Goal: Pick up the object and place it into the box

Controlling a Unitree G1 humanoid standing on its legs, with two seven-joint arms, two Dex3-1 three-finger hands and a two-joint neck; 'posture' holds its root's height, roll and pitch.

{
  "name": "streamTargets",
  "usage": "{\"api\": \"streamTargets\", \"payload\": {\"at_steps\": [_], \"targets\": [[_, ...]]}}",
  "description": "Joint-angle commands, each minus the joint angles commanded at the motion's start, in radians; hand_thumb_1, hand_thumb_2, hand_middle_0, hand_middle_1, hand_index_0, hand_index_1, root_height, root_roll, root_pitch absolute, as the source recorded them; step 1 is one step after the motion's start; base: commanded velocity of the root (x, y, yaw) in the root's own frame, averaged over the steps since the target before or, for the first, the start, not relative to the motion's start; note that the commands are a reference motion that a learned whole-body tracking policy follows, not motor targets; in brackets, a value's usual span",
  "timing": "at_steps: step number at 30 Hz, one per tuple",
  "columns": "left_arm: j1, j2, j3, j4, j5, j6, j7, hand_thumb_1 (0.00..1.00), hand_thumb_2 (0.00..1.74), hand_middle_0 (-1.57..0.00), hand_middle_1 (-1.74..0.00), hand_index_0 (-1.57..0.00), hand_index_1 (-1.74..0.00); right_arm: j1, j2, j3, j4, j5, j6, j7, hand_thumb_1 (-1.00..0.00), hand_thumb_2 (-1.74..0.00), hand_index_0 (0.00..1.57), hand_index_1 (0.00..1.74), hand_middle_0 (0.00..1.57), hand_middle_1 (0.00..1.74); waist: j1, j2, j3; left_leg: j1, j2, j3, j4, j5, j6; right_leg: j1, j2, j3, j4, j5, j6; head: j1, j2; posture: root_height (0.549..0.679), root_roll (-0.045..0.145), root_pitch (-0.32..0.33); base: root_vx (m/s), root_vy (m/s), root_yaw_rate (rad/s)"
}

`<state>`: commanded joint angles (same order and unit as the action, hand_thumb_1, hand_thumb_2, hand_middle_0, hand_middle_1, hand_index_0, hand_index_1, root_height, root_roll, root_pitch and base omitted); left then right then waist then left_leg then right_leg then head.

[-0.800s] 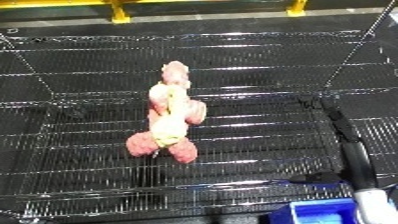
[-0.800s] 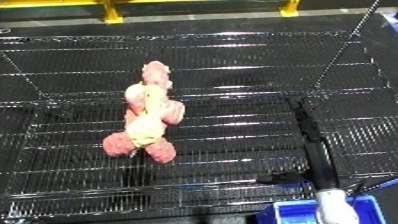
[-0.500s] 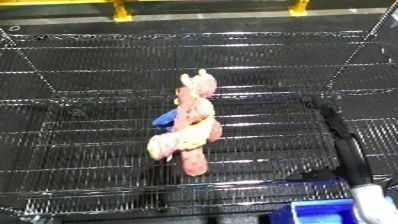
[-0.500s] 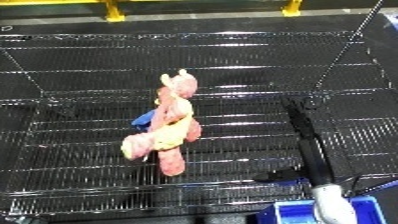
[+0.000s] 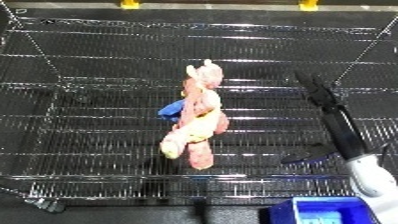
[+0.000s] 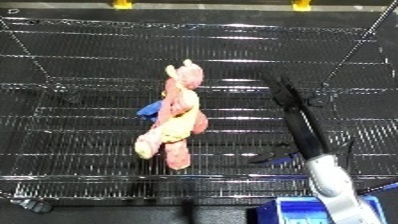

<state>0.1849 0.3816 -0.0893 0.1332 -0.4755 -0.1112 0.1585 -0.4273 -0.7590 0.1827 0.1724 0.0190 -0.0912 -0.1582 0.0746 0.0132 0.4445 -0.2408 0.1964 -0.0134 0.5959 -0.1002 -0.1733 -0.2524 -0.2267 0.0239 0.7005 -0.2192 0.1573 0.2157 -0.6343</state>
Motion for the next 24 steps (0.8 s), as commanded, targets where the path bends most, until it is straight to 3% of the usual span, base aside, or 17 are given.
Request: {"api": "streamTargets", "payload": {"at_steps": [9, 24], "targets": [[-0.007, 0.053, -0.027, 0.007, -0.024, -0.026, -0.003, 1.00, 1.74, -1.57, -1.74, -1.57, -1.74, -0.293, -0.072, 0.273, 0.192, -0.096, 0.010, 0.034, 0.00, 0.00, 0.00, 0.00, 0.00, 0.00, 0.079, 0.002, 0.007, -0.033, -0.013, -0.028, 0.019, -0.004, 0.0020, -0.006, -0.0106, -0.020, -0.008, 0.015, 0.0046, 0.049, 0.007, 0.635, 0.033, -0.172, 0.003, 0.010, 0.078], [-0.022, 0.087, -0.045, 0.003, -0.044, -0.061, 0.006, 1.00, 1.74, -1.57, -1.74, -1.57, -1.74, -0.620, 0.010, 0.565, 0.523, -0.213, 0.023, 0.060, 0.00, 0.00, 0.00, 0.00, 0.00, 0.00, 0.161, 0.010, 0.053, -0.111, -0.023, -0.069, 0.046, -0.006, 0.0039, -0.050, -0.0118, -0.041, -0.014, 0.029, 0.0024, 0.125, 0.087, 0.633, 0.014, -0.128, -0.007, 0.010, 0.054]]}}
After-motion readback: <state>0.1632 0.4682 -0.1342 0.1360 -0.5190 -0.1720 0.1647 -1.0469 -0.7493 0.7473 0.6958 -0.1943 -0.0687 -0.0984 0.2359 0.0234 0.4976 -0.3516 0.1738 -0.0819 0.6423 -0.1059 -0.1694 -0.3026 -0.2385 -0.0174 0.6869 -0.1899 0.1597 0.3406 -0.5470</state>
